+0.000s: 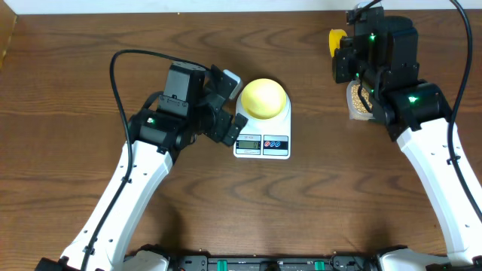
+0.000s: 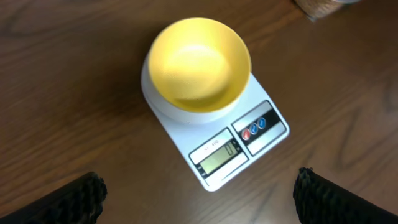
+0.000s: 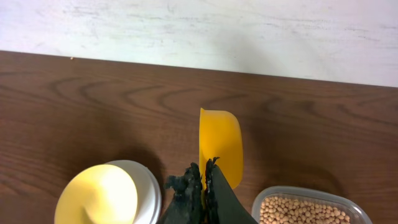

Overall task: Scoop item into bowl and weigh 50g on scale
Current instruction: 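Lower the yellow scoop with the right gripper into the soybean tub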

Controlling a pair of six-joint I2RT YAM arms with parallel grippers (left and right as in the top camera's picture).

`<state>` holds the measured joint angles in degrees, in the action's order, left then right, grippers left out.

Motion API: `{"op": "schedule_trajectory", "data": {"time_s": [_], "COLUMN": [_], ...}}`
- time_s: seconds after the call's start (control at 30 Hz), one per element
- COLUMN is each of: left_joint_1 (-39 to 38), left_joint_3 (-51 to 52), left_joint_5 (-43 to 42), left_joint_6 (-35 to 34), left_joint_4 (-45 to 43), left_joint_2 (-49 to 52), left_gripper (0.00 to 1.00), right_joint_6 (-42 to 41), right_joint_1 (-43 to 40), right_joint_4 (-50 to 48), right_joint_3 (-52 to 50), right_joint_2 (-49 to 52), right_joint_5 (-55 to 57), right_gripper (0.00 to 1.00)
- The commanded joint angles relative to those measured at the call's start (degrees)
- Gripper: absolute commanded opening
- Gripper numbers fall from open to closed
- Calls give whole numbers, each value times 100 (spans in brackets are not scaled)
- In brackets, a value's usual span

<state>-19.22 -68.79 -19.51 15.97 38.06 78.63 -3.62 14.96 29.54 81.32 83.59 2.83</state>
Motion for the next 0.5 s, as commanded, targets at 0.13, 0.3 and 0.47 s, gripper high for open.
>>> {"op": "schedule_trajectory", "data": {"time_s": [0.13, 0.3, 0.47], "left_joint_1": [17, 17, 17], "left_joint_3": [33, 33, 33], "left_joint_5": [-238, -238, -240], "left_joint_6": [535, 717, 734], "left_joint_4": [164, 181, 179], "left_joint_2": [-92, -92, -92], "left_gripper": [98, 98, 98], "right_joint_6": [98, 160, 201], "right_joint_1": [-52, -85, -149], "right_joint_4": [4, 35, 92], "right_joint_3": [94, 94, 94], "right_joint_2": [11, 11, 11], "right_joint_5": [72, 144, 155], "right_gripper": [1, 1, 1]}}
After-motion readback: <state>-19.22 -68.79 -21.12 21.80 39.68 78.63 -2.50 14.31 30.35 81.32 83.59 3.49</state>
